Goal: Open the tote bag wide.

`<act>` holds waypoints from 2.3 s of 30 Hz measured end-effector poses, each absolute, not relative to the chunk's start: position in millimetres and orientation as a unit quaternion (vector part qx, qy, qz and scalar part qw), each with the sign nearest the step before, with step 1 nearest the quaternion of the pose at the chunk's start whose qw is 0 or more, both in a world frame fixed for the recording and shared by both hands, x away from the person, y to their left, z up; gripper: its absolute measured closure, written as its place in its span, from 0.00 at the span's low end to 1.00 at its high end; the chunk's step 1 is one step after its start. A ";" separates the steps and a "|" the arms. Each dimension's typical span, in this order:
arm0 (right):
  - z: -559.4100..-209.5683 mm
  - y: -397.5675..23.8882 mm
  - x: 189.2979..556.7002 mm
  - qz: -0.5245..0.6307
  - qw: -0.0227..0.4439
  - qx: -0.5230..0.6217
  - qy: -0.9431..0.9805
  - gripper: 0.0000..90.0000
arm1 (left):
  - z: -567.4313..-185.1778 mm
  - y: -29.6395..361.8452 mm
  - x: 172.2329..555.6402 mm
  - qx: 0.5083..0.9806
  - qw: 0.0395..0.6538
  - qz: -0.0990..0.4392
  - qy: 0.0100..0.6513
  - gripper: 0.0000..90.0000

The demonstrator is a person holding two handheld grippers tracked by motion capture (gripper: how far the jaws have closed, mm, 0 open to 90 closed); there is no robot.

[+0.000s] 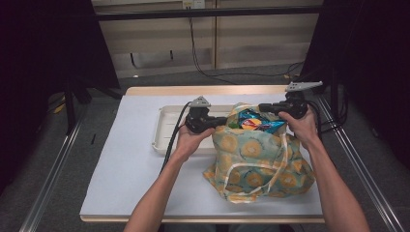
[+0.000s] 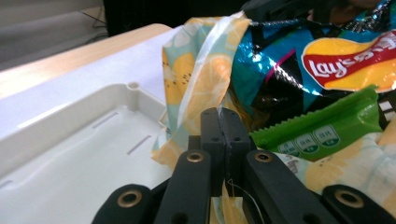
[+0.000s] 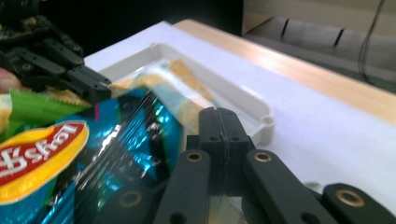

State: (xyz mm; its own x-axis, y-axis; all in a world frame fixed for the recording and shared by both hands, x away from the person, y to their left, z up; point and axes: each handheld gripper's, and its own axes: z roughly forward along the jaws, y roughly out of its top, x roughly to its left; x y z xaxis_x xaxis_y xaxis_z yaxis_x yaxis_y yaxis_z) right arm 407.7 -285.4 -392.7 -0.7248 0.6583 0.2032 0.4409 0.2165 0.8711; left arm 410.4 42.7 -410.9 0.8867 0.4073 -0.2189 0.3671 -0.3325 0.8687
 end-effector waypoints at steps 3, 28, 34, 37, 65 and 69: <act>-400.0 -281.2 402.6 0.515 0.083 0.347 0.779 1.00 | -415.0 43.0 404.7 0.822 0.522 0.010 0.228 1.00; -399.2 -270.9 342.7 0.520 0.045 0.286 0.804 1.00 | -407.5 40.5 397.4 0.794 0.567 0.017 0.218 0.69; -407.4 -270.6 343.4 0.509 0.047 0.297 0.807 1.00 | -422.7 26.2 398.6 0.823 0.520 0.035 0.227 0.99; -410.7 -274.0 342.3 0.500 0.051 0.302 0.810 1.00 | -432.9 27.4 401.8 0.818 0.518 0.016 0.249 1.00; -452.6 -287.7 315.1 0.443 0.051 0.350 0.824 0.90 | -458.7 46.5 355.9 0.873 0.443 -0.020 0.203 0.93; -446.1 -298.2 309.5 0.468 0.060 0.359 0.806 0.82 | -451.2 57.0 355.2 0.863 0.460 -0.017 0.206 0.82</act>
